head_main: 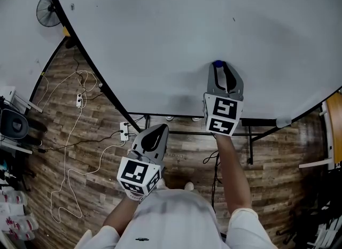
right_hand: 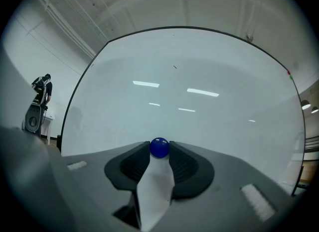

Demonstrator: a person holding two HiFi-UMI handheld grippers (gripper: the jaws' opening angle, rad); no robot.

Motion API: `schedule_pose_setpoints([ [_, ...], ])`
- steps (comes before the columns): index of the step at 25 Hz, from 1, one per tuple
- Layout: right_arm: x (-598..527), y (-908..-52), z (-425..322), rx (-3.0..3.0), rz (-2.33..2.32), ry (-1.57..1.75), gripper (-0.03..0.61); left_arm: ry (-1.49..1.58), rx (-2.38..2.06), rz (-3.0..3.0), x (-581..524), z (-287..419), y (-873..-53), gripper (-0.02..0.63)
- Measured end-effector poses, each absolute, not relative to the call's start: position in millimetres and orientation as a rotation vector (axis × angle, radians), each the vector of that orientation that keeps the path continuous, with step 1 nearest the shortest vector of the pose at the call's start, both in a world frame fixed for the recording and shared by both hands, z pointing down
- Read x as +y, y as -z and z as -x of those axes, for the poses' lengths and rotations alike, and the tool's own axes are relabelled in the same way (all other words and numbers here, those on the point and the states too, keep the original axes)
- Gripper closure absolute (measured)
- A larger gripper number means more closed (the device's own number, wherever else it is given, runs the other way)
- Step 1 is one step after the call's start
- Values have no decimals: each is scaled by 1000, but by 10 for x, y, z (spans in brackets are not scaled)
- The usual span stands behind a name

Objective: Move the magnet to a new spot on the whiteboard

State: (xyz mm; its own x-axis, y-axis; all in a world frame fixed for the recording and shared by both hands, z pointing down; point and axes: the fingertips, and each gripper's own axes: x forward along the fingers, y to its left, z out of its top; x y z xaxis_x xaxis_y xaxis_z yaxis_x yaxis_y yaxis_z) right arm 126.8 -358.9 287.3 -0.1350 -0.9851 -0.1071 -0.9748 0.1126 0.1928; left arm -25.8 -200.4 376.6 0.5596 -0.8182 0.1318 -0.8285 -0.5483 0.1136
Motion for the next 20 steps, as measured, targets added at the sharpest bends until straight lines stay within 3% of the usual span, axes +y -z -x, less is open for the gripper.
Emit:
schedule_pose_setpoints([
  [20,-3022,-2929,-1171,-2434,-1965,322,448,-100,-1421,-2629,-1769,305,-3756,607],
])
